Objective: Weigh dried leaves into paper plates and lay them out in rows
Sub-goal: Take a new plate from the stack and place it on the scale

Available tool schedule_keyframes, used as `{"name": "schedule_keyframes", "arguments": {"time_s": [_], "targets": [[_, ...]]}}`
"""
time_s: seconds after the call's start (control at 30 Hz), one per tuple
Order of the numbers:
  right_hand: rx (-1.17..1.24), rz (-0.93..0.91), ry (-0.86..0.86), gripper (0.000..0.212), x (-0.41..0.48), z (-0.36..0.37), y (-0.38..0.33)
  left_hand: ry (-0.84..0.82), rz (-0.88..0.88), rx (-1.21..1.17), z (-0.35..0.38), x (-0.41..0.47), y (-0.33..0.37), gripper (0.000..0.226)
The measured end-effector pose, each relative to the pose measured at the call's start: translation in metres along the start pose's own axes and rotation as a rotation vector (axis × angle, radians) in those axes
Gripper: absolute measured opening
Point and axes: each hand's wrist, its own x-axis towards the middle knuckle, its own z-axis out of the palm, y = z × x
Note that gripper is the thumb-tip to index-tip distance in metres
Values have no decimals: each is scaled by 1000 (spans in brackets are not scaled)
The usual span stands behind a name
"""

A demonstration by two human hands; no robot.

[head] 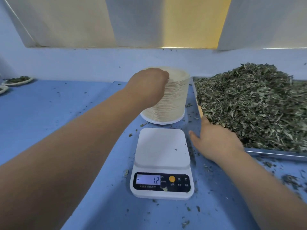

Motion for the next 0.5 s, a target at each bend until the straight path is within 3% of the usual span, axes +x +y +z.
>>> {"name": "schedule_keyframes", "arguments": {"time_s": [0.23, 0.4, 0.5], "targets": [[32, 19, 34, 71, 0, 1, 3, 28, 75, 39, 0, 2, -6, 13], [4, 20, 61, 73, 0, 2, 2, 53, 154, 91, 0, 0, -6, 27], [-8, 3, 80, 76, 1, 3, 3, 92, 193, 73, 0, 3, -6, 13]]}}
